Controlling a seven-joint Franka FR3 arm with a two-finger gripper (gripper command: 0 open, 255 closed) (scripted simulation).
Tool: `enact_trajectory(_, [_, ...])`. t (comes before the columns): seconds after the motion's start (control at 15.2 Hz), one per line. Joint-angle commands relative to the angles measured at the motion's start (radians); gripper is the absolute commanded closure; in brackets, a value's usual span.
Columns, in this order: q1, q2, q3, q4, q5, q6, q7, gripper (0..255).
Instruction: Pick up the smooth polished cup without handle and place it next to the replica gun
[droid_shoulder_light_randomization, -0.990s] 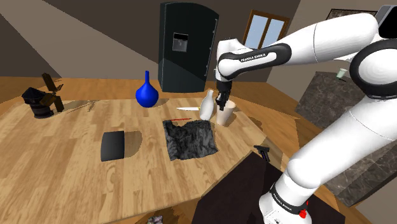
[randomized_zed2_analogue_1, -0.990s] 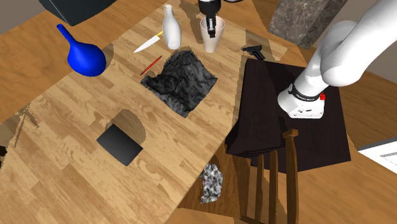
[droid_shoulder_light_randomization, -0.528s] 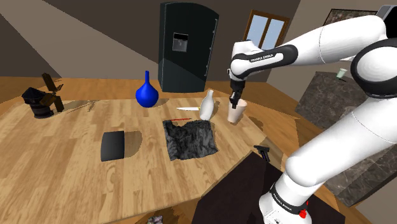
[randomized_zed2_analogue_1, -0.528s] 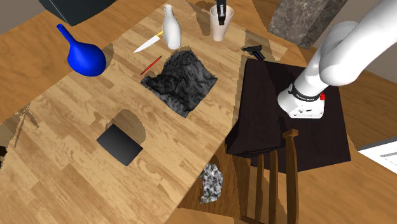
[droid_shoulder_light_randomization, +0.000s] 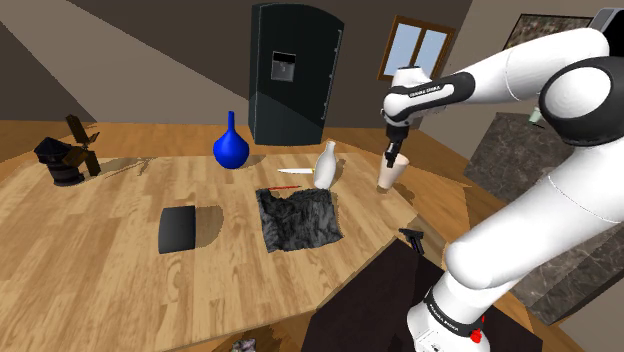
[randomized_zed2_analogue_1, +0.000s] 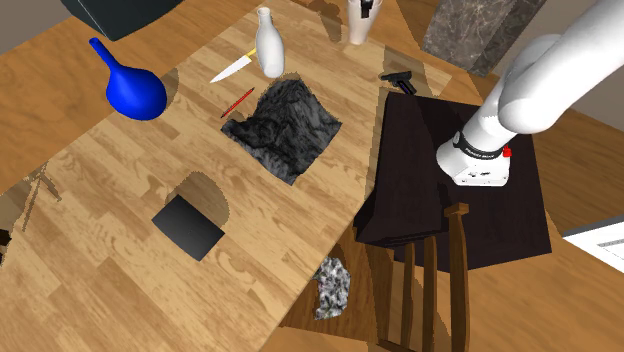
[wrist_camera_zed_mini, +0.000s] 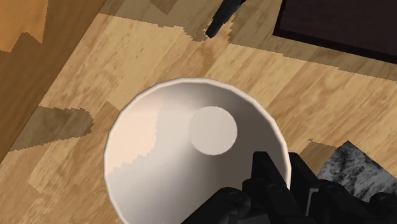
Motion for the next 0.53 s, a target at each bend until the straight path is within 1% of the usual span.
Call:
enact_trajectory(0.0, [-0.021,0.009,-0.029,0.012,-0.007,0.006,-0.047,255])
enact_trajectory(0.46, [-0.093,0.098,-0.135,0.104,-0.007,0.038,-0.224,255])
